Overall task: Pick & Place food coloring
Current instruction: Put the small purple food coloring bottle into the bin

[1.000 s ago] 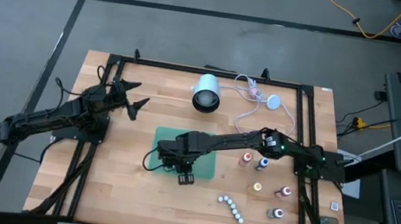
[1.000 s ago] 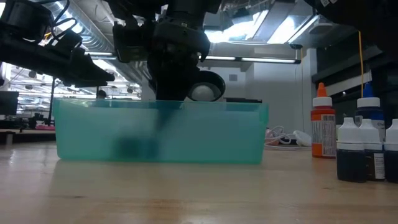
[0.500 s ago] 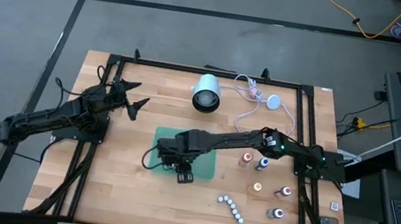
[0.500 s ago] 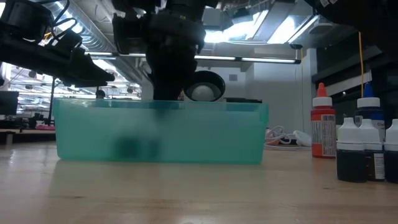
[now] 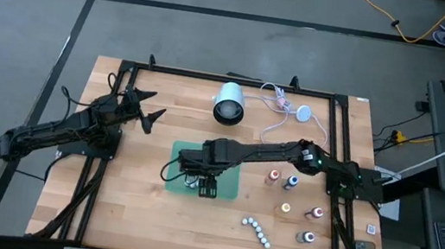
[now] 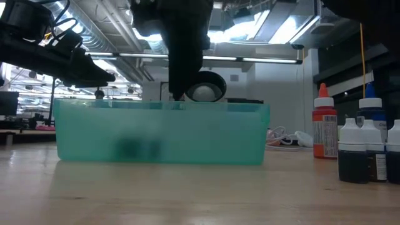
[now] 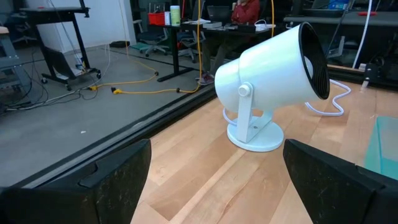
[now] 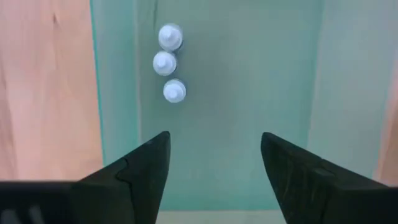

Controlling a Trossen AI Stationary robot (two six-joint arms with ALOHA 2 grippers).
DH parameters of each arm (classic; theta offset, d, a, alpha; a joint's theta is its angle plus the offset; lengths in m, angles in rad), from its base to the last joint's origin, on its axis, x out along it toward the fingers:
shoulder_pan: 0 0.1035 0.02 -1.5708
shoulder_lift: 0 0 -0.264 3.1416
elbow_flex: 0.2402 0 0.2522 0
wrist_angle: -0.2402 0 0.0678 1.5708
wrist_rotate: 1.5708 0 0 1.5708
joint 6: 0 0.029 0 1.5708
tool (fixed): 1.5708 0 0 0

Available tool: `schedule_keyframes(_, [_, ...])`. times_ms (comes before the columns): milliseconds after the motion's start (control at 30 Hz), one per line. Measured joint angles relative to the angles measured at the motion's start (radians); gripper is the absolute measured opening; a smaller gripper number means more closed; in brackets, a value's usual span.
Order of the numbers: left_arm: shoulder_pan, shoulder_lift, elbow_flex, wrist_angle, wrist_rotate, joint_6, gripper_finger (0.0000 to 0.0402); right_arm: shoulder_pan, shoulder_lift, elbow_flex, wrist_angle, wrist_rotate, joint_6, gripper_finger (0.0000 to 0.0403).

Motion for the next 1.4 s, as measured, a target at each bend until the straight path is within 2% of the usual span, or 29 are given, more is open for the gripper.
schedule_keyframes(133, [0.0,0.0,0.0,0.0,0.0,0.0,0.0361,0.013,-0.035,-0.019,-0.011,-0.008,0.087,0.0252])
schedule_keyframes(267, [0.0,0.0,0.0,0.0,0.0,0.0,0.0361,0.042,-0.08,-0.059,-0.01,-0.007,0.098,0.0252])
schedule_keyframes(500, [0.0,0.0,0.0,0.0,0.0,0.0,0.0361,0.12,-0.201,-0.226,0.021,0.0,0.154,0.0252])
schedule_keyframes(667, [0.0,0.0,0.0,0.0,0.0,0.0,0.0361,0.2,-0.295,-0.337,0.024,0.0,0.309,0.0252])
schedule_keyframes(900, [0.0,0.0,0.0,0.0,0.0,0.0,0.0361,0.317,-0.362,-0.433,0.022,-0.035,0.596,0.0252])
schedule_keyframes(1133, [0.0,0.0,0.0,0.0,0.0,0.0,0.0361,0.427,-0.369,-0.487,0.013,-0.088,0.832,0.0252])
schedule_keyframes(1400, [0.0,0.0,0.0,0.0,0.0,0.0,0.0361,0.518,-0.369,-0.574,0.028,-0.091,0.995,0.0236])
